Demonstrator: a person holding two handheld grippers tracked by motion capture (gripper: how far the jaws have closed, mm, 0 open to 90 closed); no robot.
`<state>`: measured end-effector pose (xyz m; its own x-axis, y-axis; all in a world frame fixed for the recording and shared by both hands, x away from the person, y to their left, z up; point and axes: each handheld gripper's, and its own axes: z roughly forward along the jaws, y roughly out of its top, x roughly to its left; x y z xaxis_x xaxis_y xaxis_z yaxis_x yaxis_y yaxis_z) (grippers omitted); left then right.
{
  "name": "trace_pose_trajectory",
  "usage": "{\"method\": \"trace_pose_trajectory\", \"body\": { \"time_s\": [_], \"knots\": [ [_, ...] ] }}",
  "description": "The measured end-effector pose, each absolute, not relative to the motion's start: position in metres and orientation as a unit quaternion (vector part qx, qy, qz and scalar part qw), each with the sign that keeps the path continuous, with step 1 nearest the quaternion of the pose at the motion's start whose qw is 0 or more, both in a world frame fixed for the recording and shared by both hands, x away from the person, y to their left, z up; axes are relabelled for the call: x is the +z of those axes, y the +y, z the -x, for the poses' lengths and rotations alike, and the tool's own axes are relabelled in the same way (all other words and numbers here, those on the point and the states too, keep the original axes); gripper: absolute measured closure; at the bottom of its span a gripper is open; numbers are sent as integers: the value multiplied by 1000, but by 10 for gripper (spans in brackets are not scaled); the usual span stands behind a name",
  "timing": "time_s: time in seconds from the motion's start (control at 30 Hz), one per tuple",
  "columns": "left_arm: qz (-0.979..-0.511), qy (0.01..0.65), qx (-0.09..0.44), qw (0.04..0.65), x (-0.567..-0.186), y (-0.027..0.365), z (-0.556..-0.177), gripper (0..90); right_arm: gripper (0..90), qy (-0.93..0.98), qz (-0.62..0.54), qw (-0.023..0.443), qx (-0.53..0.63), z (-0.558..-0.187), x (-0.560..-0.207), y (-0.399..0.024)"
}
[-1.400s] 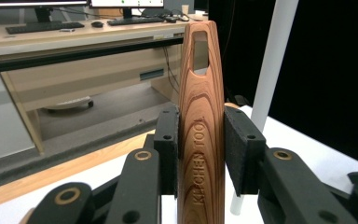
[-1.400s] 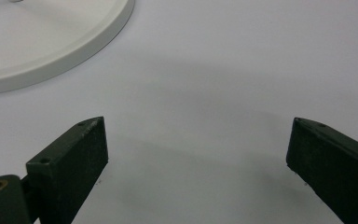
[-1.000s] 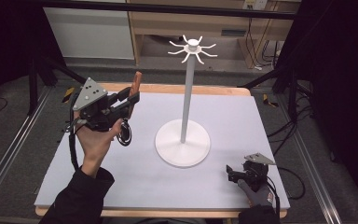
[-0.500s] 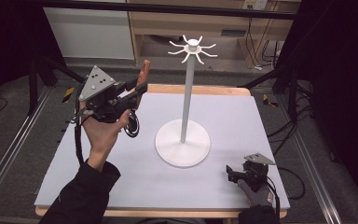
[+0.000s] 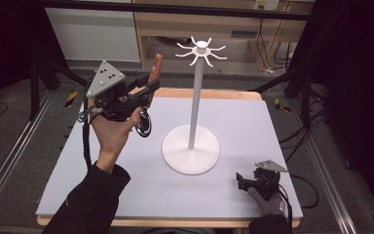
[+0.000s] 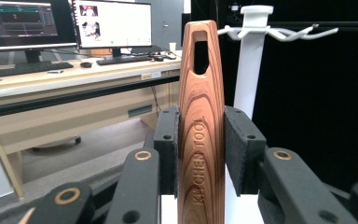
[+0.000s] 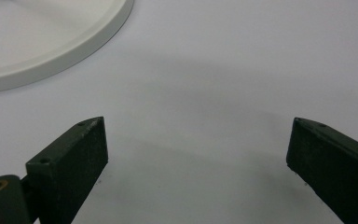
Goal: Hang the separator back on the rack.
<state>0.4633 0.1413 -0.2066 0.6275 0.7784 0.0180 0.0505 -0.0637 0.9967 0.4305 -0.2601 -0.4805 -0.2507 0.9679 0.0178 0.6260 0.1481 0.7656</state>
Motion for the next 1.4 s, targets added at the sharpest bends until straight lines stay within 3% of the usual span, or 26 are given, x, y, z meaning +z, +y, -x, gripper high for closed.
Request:
{"method": "trace_pose_trajectory", "body": {
  "time_s": [1.4],
  "knots": [
    [-681,287,285,610,-193,117,-478,679,56,713,-560,249,340,-430,-481,-261]
  ]
}}
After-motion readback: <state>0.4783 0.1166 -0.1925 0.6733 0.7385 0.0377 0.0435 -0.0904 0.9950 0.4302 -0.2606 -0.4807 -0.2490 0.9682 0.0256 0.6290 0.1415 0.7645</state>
